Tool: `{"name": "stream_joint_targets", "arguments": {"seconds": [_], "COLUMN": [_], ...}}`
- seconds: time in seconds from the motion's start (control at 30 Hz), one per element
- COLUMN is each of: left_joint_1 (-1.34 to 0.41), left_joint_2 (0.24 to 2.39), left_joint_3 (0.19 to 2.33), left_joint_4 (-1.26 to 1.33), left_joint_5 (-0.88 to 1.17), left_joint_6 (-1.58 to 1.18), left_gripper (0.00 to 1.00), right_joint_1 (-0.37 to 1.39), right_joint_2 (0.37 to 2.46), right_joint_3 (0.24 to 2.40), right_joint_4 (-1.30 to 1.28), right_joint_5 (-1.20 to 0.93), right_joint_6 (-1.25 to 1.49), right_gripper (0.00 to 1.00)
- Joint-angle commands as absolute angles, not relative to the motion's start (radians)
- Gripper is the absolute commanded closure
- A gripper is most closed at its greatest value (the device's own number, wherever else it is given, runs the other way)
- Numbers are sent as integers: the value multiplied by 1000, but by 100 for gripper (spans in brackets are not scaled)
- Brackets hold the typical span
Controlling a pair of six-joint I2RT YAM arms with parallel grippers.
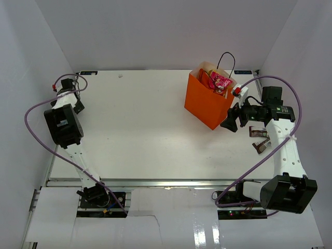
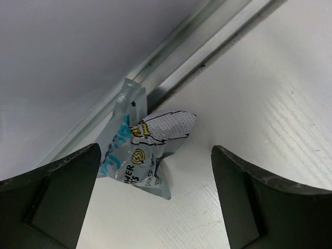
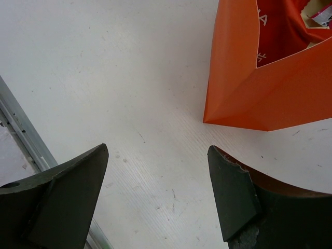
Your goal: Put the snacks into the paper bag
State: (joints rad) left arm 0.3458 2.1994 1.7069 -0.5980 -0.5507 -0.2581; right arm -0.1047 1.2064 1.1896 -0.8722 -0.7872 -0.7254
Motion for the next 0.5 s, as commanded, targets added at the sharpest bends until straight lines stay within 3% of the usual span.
{"name": "stream_joint_targets", "arguments": {"seconds": [0.0, 0.1, 0.2, 0.23, 0.47], "left_joint_1": [360, 374, 390, 396, 399], "left_joint_2": [2171, 2163, 2155, 2151, 2060], "left_joint_3": [1672, 1643, 1599, 1577, 1456], "left_joint_4": [-577, -574, -572, -572, -512], "left_joint_5": [-457, -399, -327, -304, -111], "left_joint_6": [-238, -252, -271, -279, -310], "left_gripper": [2, 2, 10, 17, 32], "right_joint_1": [-109, -109, -109, -109, -109], "right_joint_2": [1204, 1204, 1200, 1200, 1193], "right_joint_3": [1210, 1218, 1233, 1235, 1253], "right_joint_4": [-854, -850, -847, -847, -836], "right_joint_5": [-799, -798, -793, -793, -810], "right_joint_6": [-715, -716, -718, -718, -712], "right_gripper": [17, 17, 17, 17, 17]}}
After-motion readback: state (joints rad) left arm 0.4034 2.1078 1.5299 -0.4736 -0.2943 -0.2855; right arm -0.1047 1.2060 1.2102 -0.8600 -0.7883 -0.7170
